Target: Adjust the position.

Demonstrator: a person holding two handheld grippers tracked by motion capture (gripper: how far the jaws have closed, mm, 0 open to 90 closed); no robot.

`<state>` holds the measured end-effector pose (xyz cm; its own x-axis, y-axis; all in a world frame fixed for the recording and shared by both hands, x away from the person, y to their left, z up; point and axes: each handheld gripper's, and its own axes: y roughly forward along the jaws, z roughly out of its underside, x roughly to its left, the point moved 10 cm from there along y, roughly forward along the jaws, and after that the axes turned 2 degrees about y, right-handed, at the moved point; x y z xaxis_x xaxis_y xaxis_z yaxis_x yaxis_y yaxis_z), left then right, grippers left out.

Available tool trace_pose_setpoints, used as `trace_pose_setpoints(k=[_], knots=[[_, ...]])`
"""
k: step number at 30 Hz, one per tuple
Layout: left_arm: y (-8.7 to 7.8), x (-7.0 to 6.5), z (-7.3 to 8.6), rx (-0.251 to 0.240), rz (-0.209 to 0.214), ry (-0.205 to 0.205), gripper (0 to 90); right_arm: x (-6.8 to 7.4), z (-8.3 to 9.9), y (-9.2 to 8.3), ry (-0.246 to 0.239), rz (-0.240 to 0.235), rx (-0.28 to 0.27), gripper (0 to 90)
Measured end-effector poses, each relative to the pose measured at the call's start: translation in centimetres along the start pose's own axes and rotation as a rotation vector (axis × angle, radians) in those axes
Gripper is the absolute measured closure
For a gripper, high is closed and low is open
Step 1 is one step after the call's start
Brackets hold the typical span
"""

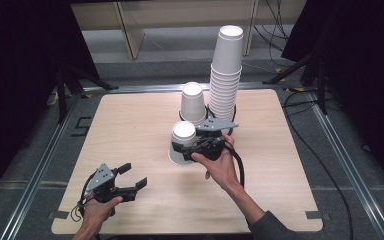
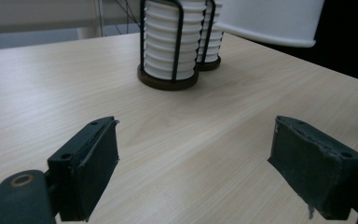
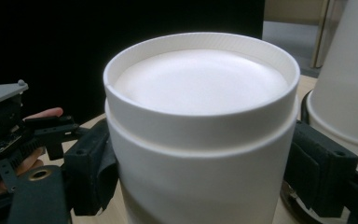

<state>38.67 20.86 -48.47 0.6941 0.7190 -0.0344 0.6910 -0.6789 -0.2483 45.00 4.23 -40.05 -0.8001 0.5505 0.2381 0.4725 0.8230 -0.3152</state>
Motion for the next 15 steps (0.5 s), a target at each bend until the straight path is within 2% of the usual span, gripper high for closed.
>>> trace_pose_setpoints(k=[2,3,4,5,6,7,8,10,11,13,14,15], knots=[[0.3,-0.5,-0.1,0.008,0.008,0.000,14.5,0.3,0.5,0.3,0.006,-0.010,0.013,20.3],[0.6,-0.8,-0.3,-0.010,0.023,-0.002,14.5,0.5,0.6,0.4,0.009,-0.021,0.012,20.3],[0.7,-1.1,-0.2,-0.002,0.032,0.003,14.6,0.5,0.6,0.6,-0.018,-0.018,0.011,20.3],[0.7,-1.1,-0.2,-0.002,0.032,0.003,14.5,0.5,0.6,0.6,-0.018,-0.018,0.011,20.3],[1.2,-1.7,-0.5,-0.012,0.050,0.029,14.6,1.0,1.0,0.8,-0.024,-0.030,0.022,20.3],[1.4,-2.0,-0.6,-0.035,0.066,0.033,14.5,1.5,1.2,0.9,0.004,-0.048,0.028,20.3],[1.2,-2.1,-0.6,-0.019,0.061,0.047,14.5,1.6,1.3,1.0,-0.002,-0.051,0.027,20.3],[1.4,-2.6,-1.1,-0.061,0.083,0.053,14.5,1.9,1.6,1.3,-0.013,-0.064,0.040,20.3],[1.2,-2.6,-1.2,-0.047,0.077,0.060,14.5,2.0,1.8,1.4,-0.013,-0.069,0.046,20.3],[1.7,-2.9,-1.5,-0.072,0.095,0.053,14.5,2.7,2.1,1.7,0.016,-0.095,0.050,20.3],[1.8,-3.0,-1.3,-0.051,0.089,0.056,14.5,2.9,2.2,1.8,0.015,-0.100,0.053,20.3],[2.1,-3.2,-1.2,-0.041,0.091,0.052,14.5,3.0,2.3,2.0,-0.011,-0.101,0.056,20.3]])
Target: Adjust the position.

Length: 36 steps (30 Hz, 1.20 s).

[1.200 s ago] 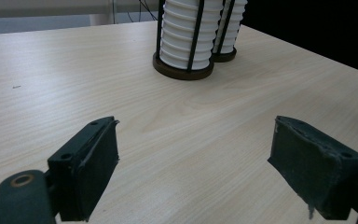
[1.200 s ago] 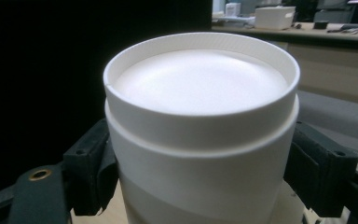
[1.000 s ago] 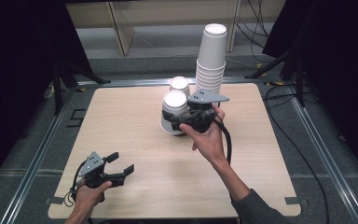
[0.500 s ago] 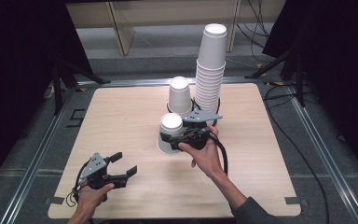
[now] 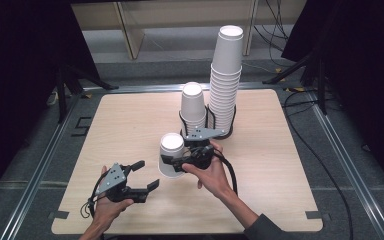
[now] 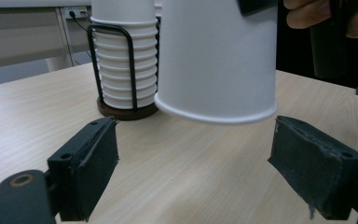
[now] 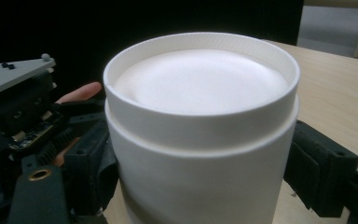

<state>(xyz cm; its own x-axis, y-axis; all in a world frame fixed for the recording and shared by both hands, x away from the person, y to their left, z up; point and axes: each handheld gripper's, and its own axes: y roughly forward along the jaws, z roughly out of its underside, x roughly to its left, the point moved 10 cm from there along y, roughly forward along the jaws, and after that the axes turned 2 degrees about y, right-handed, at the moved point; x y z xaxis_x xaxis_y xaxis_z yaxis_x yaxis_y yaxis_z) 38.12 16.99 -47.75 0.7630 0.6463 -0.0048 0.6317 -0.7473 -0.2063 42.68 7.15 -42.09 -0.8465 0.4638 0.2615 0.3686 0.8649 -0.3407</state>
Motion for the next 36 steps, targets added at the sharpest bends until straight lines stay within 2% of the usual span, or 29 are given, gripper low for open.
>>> trace_pose_setpoints(k=[1,2,5,6,7,8,9,11,14,15,17,19,21,22,23,24,26,27,29,30,31,34,35,36], knots=[[0.3,-0.1,0.1,0.005,0.003,0.005,14.5,0.4,0.1,0.2,0.012,-0.013,0.003,20.3],[0.3,-0.1,0.1,0.005,0.003,0.005,14.5,0.4,0.2,0.4,-0.012,-0.013,0.001,20.3],[1.3,-0.9,0.1,0.011,0.019,0.012,13.9,1.1,0.5,1.0,-0.004,-0.039,0.012,20.4],[1.7,-1.2,0.0,-0.006,0.033,0.015,12.0,1.3,0.6,1.2,-0.011,-0.039,0.016,20.5],[1.7,-1.2,0.0,-0.006,0.033,0.015,10.1,1.3,0.6,1.2,-0.011,-0.039,0.016,20.5],[1.8,-1.3,0.1,0.014,0.028,0.024,8.5,1.3,0.8,1.3,-0.032,-0.027,0.025,20.6],[2.0,-1.5,0.0,-0.007,0.038,0.018,7.5,1.4,0.9,1.3,-0.028,-0.031,0.032,20.6],[1.9,-1.5,0.0,0.005,0.039,0.023,7.0,1.2,1.0,1.4,-0.045,-0.021,0.028,20.7],[2.1,-1.8,-0.2,-0.022,0.060,-0.002,11.4,1.3,0.8,1.4,-0.039,-0.025,0.009,20.7],[1.9,-1.9,-0.1,-0.002,0.060,0.000,15.2,1.3,0.7,1.4,-0.043,-0.027,0.004,20.8],[1.9,-2.0,-0.1,-0.002,0.064,0.002,13.0,1.3,0.7,1.4,-0.052,-0.023,0.012,20.7],[1.9,-1.9,-0.2,-0.009,0.059,-0.008,13.5,1.5,0.9,1.4,-0.023,-0.024,0.020,20.7],[1.8,-1.8,-0.2,-0.007,0.060,-0.017,12.7,1.9,0.7,1.6,-0.023,-0.043,-0.001,20.8],[2.0,-1.8,-0.5,-0.036,0.075,-0.043,12.2,2.2,0.8,1.7,-0.034,-0.051,-0.001,20.8],[2.0,-1.8,-0.6,-0.046,0.076,-0.062,11.7,2.1,0.9,1.6,-0.044,-0.036,0.018,20.8],[1.8,-1.6,-0.4,-0.021,0.064,-0.055,10.9,2.2,0.8,1.8,-0.067,-0.045,-0.004,20.8],[1.8,-1.6,-0.5,-0.024,0.061,-0.058,9.6,2.7,1.0,2.0,-0.056,-0.064,0.008,20.8],[1.8,-1.6,-0.5,-0.027,0.060,-0.063,9.8,2.7,0.9,2.2,-0.068,-0.062,-0.004,20.8],[1.9,-1.6,-0.4,-0.025,0.064,-0.055,7.4,3.1,1.1,2.2,-0.075,-0.067,0.010,20.8],[1.9,-1.6,-0.4,-0.025,0.064,-0.055,6.3,3.4,1.1,2.5,-0.078,-0.083,-0.006,20.8],[2.0,-1.6,-0.5,-0.035,0.069,-0.057,5.2,3.7,1.2,2.5,-0.065,-0.088,-0.003,20.8],[2.0,-1.5,-0.4,-0.034,0.069,-0.053,2.1,3.9,1.2,2.5,-0.075,-0.086,0.006,20.8],[1.8,-1.4,-0.3,-0.011,0.050,-0.064,1.5,4.3,1.0,2.6,-0.082,-0.102,-0.015,20.8],[1.8,-1.3,-0.3,-0.020,0.059,-0.079,0.8,4.4,1.1,2.5,-0.079,-0.101,-0.007,20.7]])
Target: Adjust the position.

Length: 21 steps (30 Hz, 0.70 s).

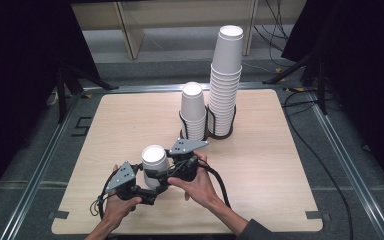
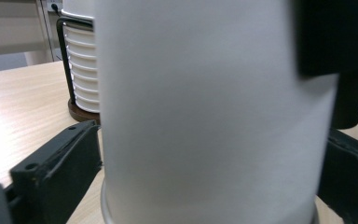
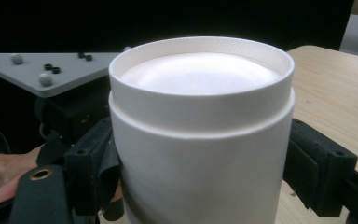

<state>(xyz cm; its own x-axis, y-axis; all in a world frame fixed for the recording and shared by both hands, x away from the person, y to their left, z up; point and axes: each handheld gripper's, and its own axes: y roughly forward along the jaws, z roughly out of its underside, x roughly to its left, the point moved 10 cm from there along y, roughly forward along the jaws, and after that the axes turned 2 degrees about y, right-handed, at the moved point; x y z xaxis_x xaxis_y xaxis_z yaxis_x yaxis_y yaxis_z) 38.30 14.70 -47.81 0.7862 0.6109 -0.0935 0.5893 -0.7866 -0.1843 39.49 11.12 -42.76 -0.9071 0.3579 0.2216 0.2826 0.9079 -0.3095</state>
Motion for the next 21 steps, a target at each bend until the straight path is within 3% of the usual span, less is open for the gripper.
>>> trace_pose_setpoints(k=[3,5,6,8,9,11,14,16,17,18,20,21], knots=[[0.0,0.0,-0.1,-0.016,0.011,0.003,0.3,0.3,-0.1,0.0,0.004,-0.019,-0.012,20.7],[-0.3,-0.1,0.0,0.007,0.007,0.022,5.8,0.2,-0.2,0.0,0.000,-0.017,-0.018,20.4],[-0.1,-0.3,-0.3,-0.018,0.026,0.038,7.5,0.2,-0.1,-0.2,0.009,-0.018,-0.001,20.4],[-0.3,-0.3,-0.1,0.008,0.011,0.045,10.0,0.1,-0.1,-0.1,0.014,-0.028,-0.009,19.9],[-0.3,-0.2,-0.1,0.016,0.009,0.069,10.5,0.1,-0.1,-0.2,0.015,-0.028,-0.012,19.7],[-0.4,-0.2,0.0,0.035,0.002,0.085,11.5,0.1,0.1,-0.5,0.021,-0.030,0.028,19.1],[-0.4,-0.1,-0.3,0.024,0.005,0.098,12.1,-0.2,0.0,-0.8,0.022,-0.038,0.040,14.9],[-0.6,0.2,-0.1,0.053,-0.013,0.113,12.4,-0.1,-0.2,-1.0,0.042,-0.051,0.033,15.5],[-0.7,0.5,-0.1,0.059,-0.030,0.144,12.5,-0.4,-0.4,-1.9,0.031,-0.045,0.059,15.3],[-0.7,0.5,-0.1,0.059,-0.030,0.144,12.6,-0.6,-0.6,-2.2,0.007,-0.044,0.065,15.3],[-1.0,1.0,0.4,0.128,-0.067,0.228,12.7,-0.7,-0.6,-2.9,-0.009,-0.042,0.097,15.3],[-1.0,1.0,0.6,0.145,-0.079,0.240,12.8,-0.8,-0.7,-3.2,-0.026,-0.040,0.109,15.3]])
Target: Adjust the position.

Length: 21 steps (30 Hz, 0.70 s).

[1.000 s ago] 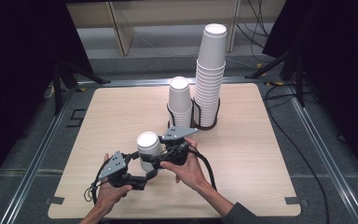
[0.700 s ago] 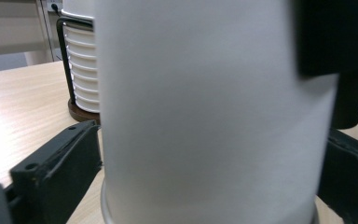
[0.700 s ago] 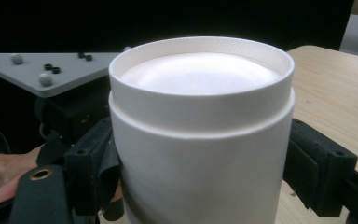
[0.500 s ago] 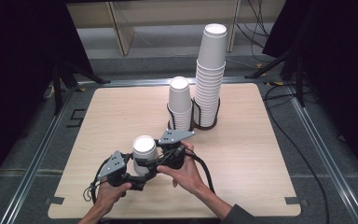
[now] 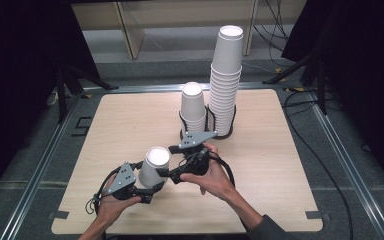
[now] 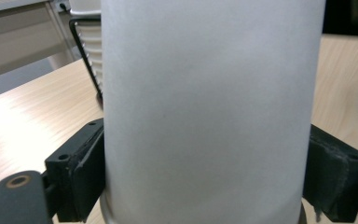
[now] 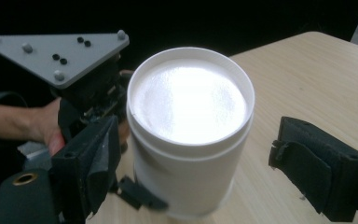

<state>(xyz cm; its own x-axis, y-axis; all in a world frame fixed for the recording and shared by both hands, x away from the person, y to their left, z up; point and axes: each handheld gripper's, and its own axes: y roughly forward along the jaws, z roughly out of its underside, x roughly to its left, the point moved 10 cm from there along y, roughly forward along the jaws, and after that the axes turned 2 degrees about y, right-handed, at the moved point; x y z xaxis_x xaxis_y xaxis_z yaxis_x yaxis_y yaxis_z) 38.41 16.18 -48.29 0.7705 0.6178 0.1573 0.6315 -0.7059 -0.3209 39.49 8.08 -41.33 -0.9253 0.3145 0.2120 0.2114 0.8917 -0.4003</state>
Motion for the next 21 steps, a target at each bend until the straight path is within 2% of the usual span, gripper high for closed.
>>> trace_pose_setpoints(k=[1,2,3,4,5,6,12,13,14,21], knots=[[0.0,0.0,0.2,0.020,-0.005,0.019,12.8,-0.2,0.1,-0.3,-0.029,0.005,0.021,15.3],[0.0,0.0,0.2,0.020,-0.005,0.019,12.8,-0.2,0.1,-0.3,-0.029,0.005,0.021,15.3],[0.0,-0.1,0.5,0.046,-0.010,0.045,12.8,0.0,0.1,-0.5,-0.018,0.006,0.035,15.3],[0.0,-0.2,0.6,0.064,-0.013,0.066,12.9,-0.2,0.1,-0.6,-0.053,0.021,0.044,15.3],[0.1,-0.5,0.9,0.083,-0.009,0.088,12.8,0.1,0.5,-0.9,-0.039,0.021,0.084,15.3],[0.1,-0.7,1.0,0.099,-0.004,0.100,12.9,0.0,0.6,-0.8,-0.070,0.017,0.090,15.4],[0.4,-1.4,0.9,0.103,0.004,0.146,12.9,0.5,1.3,-0.3,-0.083,-0.009,0.137,15.5],[0.4,-1.5,1.0,0.115,0.010,0.173,12.9,0.7,1.6,0.0,-0.091,-0.017,0.155,15.5],[0.2,-1.6,1.1,0.132,0.015,0.179,12.9,0.9,1.7,0.2,-0.093,-0.022,0.159,15.5],[0.1,-2.0,1.3,0.161,0.036,0.219,12.9,1.2,2.1,0.8,-0.101,-0.038,0.181,15.6]])
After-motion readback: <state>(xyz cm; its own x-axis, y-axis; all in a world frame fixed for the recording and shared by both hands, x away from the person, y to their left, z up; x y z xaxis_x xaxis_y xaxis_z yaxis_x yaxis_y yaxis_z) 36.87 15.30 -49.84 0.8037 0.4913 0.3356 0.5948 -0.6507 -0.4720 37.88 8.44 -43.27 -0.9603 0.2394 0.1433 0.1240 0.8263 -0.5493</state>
